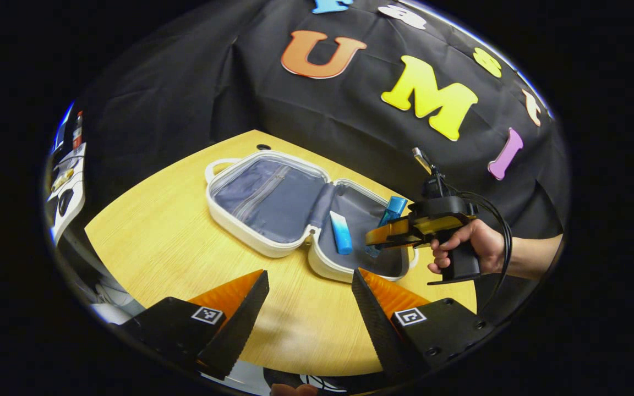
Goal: First open the suitcase, pack the skin care products into it, and then close the suitcase.
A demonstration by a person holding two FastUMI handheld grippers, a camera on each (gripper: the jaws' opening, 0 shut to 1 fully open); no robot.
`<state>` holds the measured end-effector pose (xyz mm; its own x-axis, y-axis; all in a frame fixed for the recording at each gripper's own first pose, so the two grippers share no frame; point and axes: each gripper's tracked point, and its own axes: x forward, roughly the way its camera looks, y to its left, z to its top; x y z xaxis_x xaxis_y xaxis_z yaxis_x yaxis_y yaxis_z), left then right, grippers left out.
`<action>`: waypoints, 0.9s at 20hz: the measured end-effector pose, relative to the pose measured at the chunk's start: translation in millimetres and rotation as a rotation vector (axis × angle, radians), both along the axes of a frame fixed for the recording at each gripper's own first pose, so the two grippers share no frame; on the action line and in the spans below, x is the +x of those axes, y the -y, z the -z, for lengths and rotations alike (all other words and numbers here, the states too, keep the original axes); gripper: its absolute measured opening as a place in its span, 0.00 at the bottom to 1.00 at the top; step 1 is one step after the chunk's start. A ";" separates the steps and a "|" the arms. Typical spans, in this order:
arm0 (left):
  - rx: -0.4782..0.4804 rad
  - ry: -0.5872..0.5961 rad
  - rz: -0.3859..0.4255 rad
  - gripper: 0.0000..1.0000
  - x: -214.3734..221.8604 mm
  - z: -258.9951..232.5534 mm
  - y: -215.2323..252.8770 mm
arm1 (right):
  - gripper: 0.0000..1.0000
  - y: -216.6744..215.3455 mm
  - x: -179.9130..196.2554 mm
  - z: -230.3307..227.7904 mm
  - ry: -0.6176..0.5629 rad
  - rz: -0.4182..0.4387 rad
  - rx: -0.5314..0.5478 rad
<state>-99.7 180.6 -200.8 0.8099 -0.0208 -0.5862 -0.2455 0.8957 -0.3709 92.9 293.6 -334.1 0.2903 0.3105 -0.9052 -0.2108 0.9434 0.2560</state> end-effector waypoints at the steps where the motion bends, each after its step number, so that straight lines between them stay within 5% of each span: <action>1: 0.001 -0.002 -0.018 0.97 -2.0 1.3 -8.2 | 0.33 -1.4 0.5 4.9 -0.027 0.047 0.010; 9: -0.032 0.022 -0.079 1.00 2.3 -8.2 -27.4 | 0.32 6.4 13.5 25.5 -0.096 0.231 -0.039; 18: -0.030 0.010 -0.099 0.97 -3.3 -5.9 -39.8 | 0.36 4.2 11.4 29.2 -0.083 0.238 -0.099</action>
<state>-103.0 220.4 -194.9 0.8147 0.0424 -0.5783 -0.3283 0.8559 -0.3997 104.3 289.4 -363.2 0.2677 0.1511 -0.9516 0.0377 0.9852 0.1671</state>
